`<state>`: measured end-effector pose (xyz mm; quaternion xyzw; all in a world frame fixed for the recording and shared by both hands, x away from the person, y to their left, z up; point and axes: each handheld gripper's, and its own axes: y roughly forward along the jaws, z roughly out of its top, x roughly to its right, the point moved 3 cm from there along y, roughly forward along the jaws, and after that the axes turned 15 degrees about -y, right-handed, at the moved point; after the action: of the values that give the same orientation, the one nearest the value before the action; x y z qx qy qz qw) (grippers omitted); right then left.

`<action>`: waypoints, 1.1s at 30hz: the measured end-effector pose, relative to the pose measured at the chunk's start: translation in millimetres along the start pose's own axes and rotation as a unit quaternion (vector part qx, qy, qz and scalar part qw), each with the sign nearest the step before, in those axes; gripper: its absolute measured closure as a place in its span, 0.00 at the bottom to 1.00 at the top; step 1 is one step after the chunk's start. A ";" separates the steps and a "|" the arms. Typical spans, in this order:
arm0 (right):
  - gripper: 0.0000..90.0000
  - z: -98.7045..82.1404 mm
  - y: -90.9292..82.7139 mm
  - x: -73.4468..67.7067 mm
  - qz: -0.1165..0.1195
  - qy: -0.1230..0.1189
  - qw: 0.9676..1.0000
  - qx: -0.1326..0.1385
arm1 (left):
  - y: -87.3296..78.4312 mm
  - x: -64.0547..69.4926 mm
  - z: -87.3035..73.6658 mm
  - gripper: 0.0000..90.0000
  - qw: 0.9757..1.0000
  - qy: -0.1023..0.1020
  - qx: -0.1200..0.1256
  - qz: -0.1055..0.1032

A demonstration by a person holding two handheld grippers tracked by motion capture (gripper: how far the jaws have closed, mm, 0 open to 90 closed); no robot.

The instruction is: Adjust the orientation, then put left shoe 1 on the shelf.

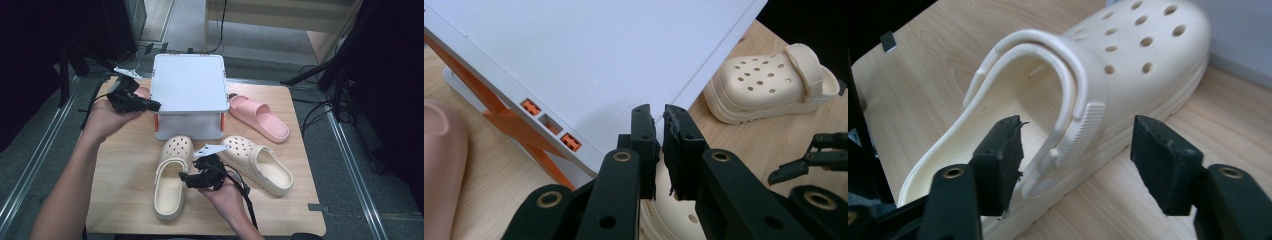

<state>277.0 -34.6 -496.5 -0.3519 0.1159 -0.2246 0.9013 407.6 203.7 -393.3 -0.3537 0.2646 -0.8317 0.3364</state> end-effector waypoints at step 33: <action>0.66 -8.4 40.3 -0.4 -0.012 0.069 0.997 -0.033 | 6.8 -6.9 3.2 0.94 1.000 0.003 0.020 0.010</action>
<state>286.6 -13.0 -530.2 -0.3662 0.1808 -0.2553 0.8764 416.2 203.9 -398.8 -0.3417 0.2522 -0.8347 0.3506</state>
